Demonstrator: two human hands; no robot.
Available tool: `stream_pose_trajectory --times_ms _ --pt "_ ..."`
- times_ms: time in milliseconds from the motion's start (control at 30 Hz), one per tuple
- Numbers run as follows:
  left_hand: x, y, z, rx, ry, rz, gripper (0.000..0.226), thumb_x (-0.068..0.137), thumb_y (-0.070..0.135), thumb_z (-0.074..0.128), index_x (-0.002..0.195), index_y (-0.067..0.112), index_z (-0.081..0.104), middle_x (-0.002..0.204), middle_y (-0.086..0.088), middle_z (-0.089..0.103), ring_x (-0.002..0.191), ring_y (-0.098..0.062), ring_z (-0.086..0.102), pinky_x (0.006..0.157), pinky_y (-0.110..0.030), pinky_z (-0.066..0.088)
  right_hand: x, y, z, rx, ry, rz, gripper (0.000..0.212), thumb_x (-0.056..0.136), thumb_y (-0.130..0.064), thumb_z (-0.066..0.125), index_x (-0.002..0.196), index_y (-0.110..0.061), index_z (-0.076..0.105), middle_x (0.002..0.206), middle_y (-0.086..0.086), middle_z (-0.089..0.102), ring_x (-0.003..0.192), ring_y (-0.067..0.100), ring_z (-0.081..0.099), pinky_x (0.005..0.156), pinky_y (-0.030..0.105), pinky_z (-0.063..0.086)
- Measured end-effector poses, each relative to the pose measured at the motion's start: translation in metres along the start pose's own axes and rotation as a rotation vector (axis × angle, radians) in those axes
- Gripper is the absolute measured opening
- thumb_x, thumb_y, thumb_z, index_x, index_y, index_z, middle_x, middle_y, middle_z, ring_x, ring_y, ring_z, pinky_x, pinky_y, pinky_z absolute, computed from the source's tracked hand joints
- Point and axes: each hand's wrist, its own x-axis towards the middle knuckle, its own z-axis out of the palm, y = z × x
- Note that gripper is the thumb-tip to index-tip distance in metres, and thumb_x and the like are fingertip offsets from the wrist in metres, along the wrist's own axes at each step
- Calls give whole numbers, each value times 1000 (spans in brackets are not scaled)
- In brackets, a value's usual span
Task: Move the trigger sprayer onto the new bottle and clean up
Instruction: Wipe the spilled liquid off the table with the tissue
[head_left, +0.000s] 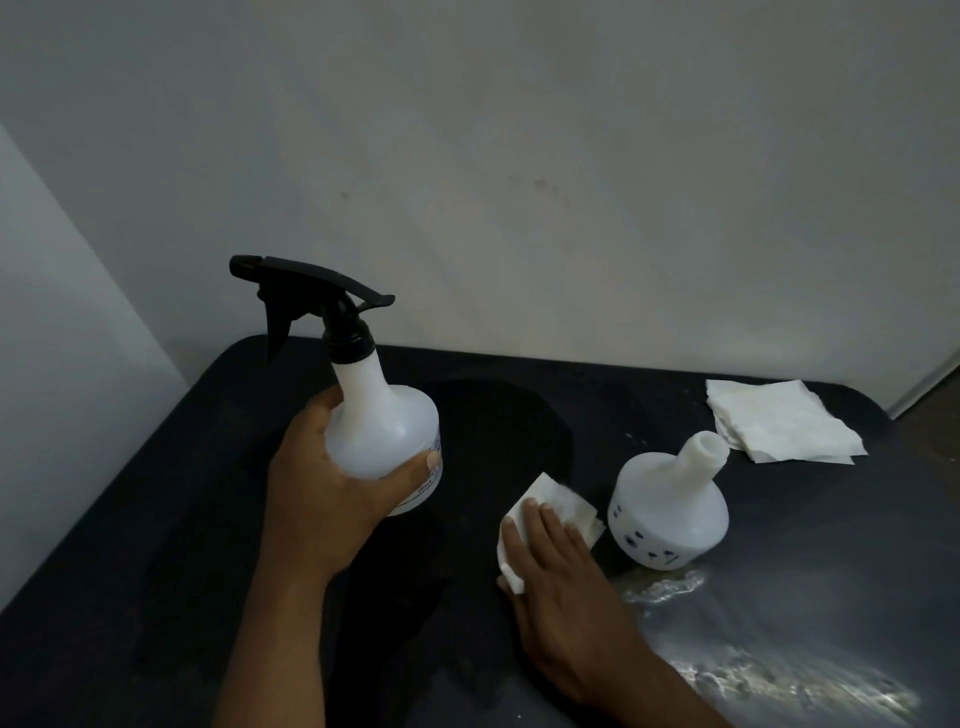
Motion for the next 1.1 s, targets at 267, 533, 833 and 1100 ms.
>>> stream_pose_trajectory --times_ms 267,533,833,1100 --pt "-2 4 -1 -26 22 -14 92 39 59 80 123 36 50 120 9 58 108 -12 57 87 -42 56 -10 -40 -3 -158 -100 -392 52 83 -41 36 123 -29 67 132 -1 65 122 14 60 97 26 48" --pt "-1 0 -8 -5 41 9 91 40 60 80 123 39 50 120 8 58 107 -13 58 84 -40 56 4 -8 -15 -36 131 -137 48 97 -13 32 141 2 44 150 21 39 138 32 42 114 41 27" --pt "0 6 -31 -9 158 99 96 41 65 87 126 34 53 116 13 59 102 -4 60 73 -24 53 86 8 -23 39 66 192 64 100 -30 36 153 -5 11 161 26 8 149 36 8 119 47 9" --pt "4 3 -48 -114 275 90 79 44 57 88 115 43 57 100 28 65 90 14 62 59 -10 52 136 -74 -7 60 3 -232 64 103 -38 37 148 4 26 155 31 25 145 41 19 120 47 10"
